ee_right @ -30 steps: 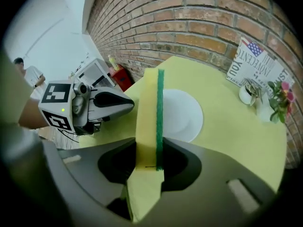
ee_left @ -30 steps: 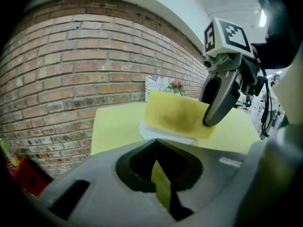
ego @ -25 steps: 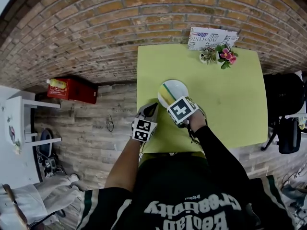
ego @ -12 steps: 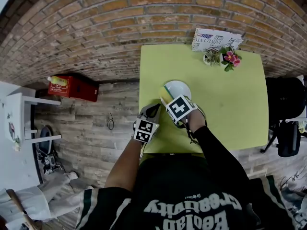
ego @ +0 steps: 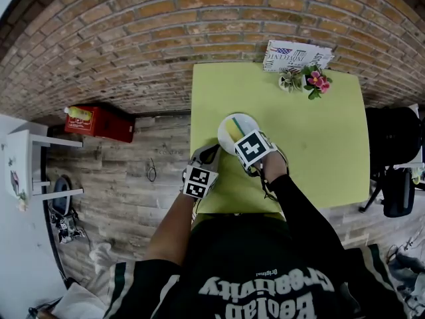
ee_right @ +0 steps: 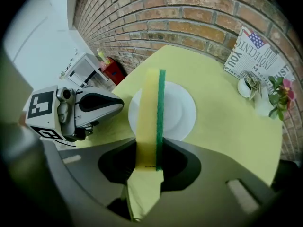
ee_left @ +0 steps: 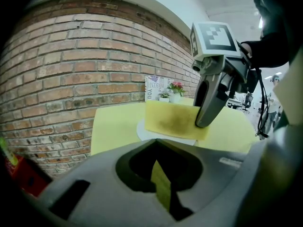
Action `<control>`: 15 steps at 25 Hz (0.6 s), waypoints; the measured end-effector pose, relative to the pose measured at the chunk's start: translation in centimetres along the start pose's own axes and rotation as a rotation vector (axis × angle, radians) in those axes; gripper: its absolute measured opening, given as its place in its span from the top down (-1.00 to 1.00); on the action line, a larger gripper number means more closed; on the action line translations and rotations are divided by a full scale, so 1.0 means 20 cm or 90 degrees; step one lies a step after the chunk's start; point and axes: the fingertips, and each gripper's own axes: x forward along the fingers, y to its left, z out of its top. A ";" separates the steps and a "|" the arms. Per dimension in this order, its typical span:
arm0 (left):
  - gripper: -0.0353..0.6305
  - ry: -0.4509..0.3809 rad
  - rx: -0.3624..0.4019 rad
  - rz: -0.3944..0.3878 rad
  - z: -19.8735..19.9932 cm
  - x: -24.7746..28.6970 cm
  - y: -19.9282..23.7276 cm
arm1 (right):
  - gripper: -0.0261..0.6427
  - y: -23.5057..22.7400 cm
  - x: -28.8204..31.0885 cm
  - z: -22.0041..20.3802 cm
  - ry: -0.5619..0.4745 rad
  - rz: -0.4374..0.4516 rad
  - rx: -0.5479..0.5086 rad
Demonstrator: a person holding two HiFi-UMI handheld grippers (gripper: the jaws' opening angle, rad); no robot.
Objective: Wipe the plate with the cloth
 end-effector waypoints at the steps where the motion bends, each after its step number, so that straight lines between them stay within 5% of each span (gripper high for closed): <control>1: 0.88 -0.001 -0.002 -0.001 0.02 0.00 0.00 | 0.52 -0.01 0.00 0.00 -0.001 -0.002 0.002; 15: 0.88 -0.003 0.001 0.001 0.02 0.00 0.00 | 0.52 -0.17 -0.04 -0.08 0.004 -0.030 0.048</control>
